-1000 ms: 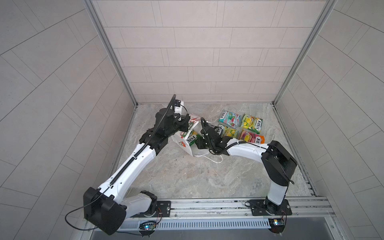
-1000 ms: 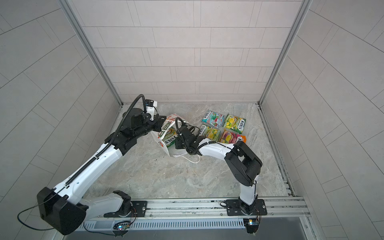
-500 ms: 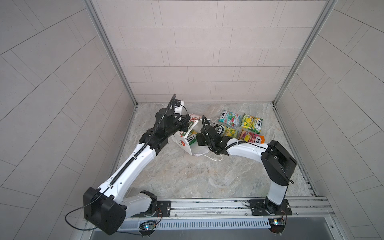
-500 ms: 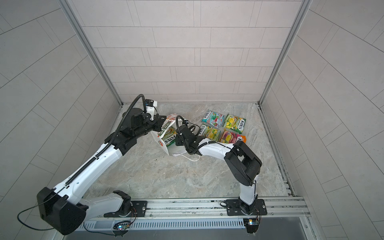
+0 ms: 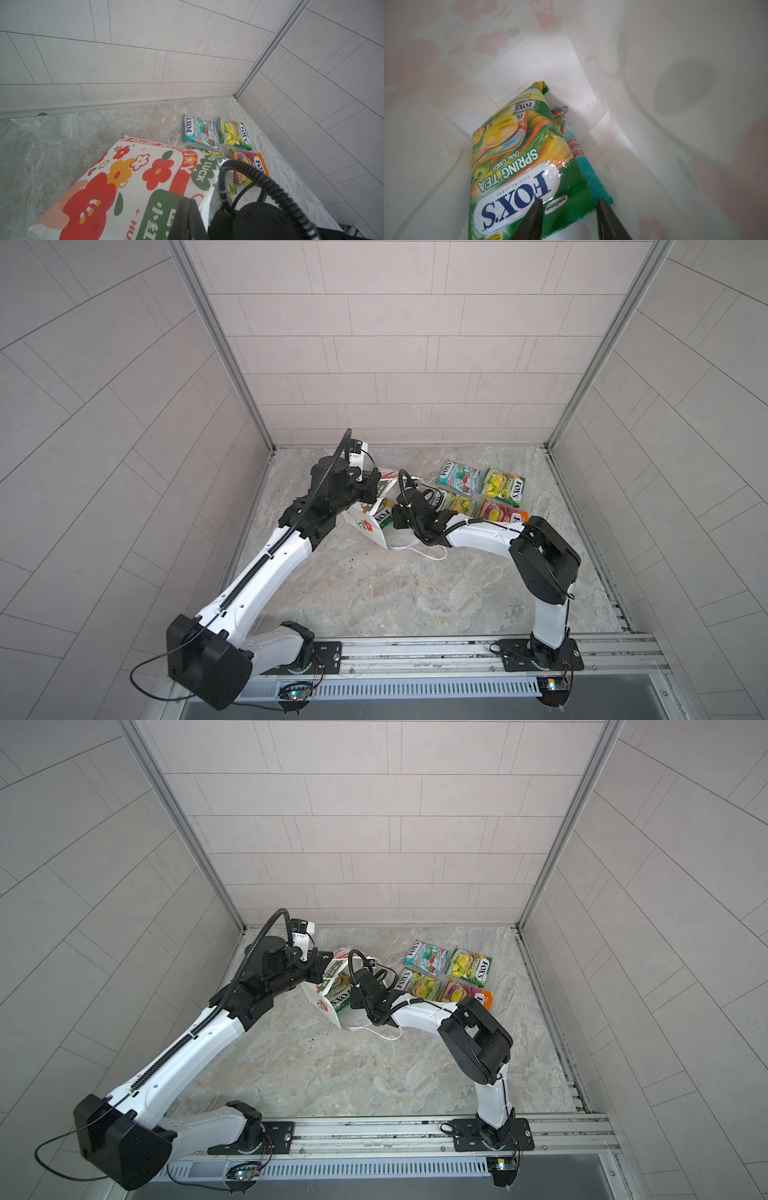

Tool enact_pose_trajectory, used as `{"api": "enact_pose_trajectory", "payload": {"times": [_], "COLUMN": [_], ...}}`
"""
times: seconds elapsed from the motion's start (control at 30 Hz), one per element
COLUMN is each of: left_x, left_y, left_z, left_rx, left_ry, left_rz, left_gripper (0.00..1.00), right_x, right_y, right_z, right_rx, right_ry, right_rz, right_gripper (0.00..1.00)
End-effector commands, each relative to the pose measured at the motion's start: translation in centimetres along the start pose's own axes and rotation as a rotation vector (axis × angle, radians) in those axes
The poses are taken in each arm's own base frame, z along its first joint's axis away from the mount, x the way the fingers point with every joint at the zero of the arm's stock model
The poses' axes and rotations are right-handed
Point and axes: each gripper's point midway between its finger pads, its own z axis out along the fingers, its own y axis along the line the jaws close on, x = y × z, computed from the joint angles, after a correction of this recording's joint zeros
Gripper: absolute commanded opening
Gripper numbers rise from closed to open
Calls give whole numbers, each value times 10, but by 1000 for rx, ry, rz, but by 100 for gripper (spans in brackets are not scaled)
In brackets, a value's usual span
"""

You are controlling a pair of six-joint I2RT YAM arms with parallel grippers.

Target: Take the snacks out of the paper bag

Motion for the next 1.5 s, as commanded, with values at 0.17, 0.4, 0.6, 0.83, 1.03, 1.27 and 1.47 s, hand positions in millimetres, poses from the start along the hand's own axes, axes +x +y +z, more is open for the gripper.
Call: {"api": "enact_pose_trajectory", "payload": {"times": [0.17, 0.4, 0.6, 0.83, 1.03, 1.27, 1.47], "left_x": [-7, -7, -7, -7, -4, 4, 10], "left_y": [-3, -3, -3, -3, 8, 19, 22], "left_z": [-5, -5, -5, -5, -5, -1, 3], "left_rx": [9, 11, 13, 10, -51, -112, -126], "left_ry": [-32, -31, -31, -33, -21, 22, 54], "left_rz": [10, 10, 9, 9, 14, 21, 21], "left_gripper": [0, 0, 0, 0, 0, 0, 0], "right_x": [8, 13, 23, 33, 17, -9, -19], "right_y": [-19, -13, -5, -1, 13, 19, 11], "right_z": [3, 11, 19, 32, 15, -21, -46], "right_rx": [86, 24, -6, -31, -109, -188, -228], "right_ry": [38, 88, 143, 213, 208, 127, 68], "right_rz": [31, 48, 70, 103, 88, 95, 105], "right_gripper": [42, 41, 41, 30, 0, 0, 0]}}
